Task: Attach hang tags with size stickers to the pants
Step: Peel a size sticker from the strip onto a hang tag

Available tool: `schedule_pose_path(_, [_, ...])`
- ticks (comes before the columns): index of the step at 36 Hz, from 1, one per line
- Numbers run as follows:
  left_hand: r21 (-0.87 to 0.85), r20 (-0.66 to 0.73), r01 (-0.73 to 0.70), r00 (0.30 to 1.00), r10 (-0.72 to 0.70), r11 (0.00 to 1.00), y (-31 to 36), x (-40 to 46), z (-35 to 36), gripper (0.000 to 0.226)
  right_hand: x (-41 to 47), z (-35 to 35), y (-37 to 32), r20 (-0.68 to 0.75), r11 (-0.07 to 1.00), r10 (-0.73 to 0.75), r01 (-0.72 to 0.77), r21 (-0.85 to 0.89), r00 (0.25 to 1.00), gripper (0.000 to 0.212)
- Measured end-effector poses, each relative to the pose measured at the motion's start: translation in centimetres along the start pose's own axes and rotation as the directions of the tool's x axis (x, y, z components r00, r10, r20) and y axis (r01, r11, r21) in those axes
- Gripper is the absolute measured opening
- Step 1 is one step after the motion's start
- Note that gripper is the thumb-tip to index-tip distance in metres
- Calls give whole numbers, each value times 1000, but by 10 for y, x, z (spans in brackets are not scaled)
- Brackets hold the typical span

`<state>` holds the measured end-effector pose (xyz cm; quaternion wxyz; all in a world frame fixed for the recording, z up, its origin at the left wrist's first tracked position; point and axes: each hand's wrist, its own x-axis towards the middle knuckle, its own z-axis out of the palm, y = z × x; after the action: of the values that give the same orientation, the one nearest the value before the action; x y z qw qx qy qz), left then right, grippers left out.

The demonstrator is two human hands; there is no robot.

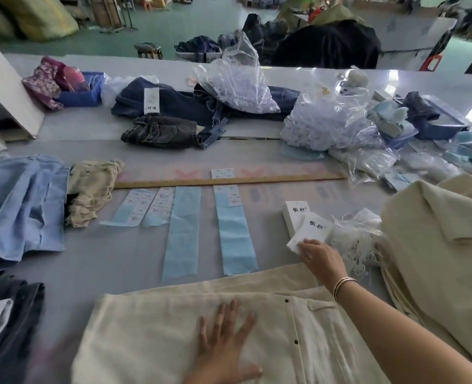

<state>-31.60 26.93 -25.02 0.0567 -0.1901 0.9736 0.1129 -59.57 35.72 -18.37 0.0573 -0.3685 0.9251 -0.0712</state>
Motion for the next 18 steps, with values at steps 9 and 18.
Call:
schedule_pose_path(9, [6, -17, 13, 1000, -13, 1000, 1, 0, -4, 121, 19, -13, 5, 36, 999, 0, 1, -32, 999, 30])
schedule_pose_path(18, [-12, 40, 27, 999, -26, 1000, 2, -1, -16, 119, 16, -12, -4, -28, 988, 104, -100, 121, 994, 22])
